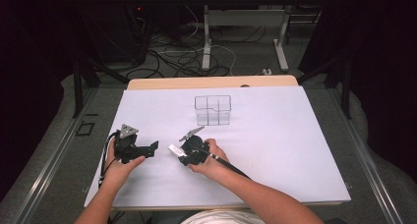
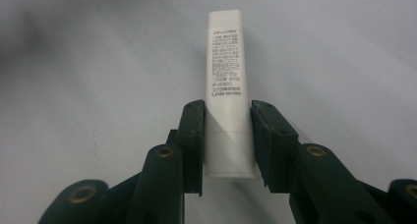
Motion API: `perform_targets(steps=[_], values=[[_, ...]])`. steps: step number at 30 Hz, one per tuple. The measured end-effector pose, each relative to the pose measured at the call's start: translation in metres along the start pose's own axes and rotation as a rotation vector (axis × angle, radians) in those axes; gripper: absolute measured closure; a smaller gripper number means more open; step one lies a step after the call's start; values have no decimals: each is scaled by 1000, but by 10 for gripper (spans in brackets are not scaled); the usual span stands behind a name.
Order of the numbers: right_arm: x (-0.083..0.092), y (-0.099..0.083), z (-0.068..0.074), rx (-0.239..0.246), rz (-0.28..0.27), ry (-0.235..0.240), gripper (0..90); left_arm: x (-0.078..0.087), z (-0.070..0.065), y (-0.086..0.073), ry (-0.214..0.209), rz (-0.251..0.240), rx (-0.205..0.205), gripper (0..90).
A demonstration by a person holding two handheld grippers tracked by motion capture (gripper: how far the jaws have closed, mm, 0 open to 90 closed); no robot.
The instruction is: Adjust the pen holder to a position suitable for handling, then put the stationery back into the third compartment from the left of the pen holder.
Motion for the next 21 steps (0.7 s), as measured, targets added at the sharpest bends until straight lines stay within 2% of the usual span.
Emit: perform_targets(steps=[3,10,14,19,21], values=[[8,-1,-2,11,-9,-5,675,0,0,0,3,-8,4,30],[26,-6,-15,71,-24,-25,674,1,0,1,-2,-14,12,30],[39,-12,-23,88,-29,-41,674,2,0,1,1,-9,1,30],[52,-19,-36,135,-46,-59,674,5,-3,4,-6,-36,7,36],[57,-20,-41,170,-53,-79,675,6,-5,6,-10,-37,4,37]])
Point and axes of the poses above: each handheld gripper's, and its own axes: x roughly backward along the jaws, y roughly out of its top, z roughly to its left, the point moved 5 cm from there along -x, roughly forward along the jaws, and after that the axes turned 9 degrees about z, right-handed, at the moved point
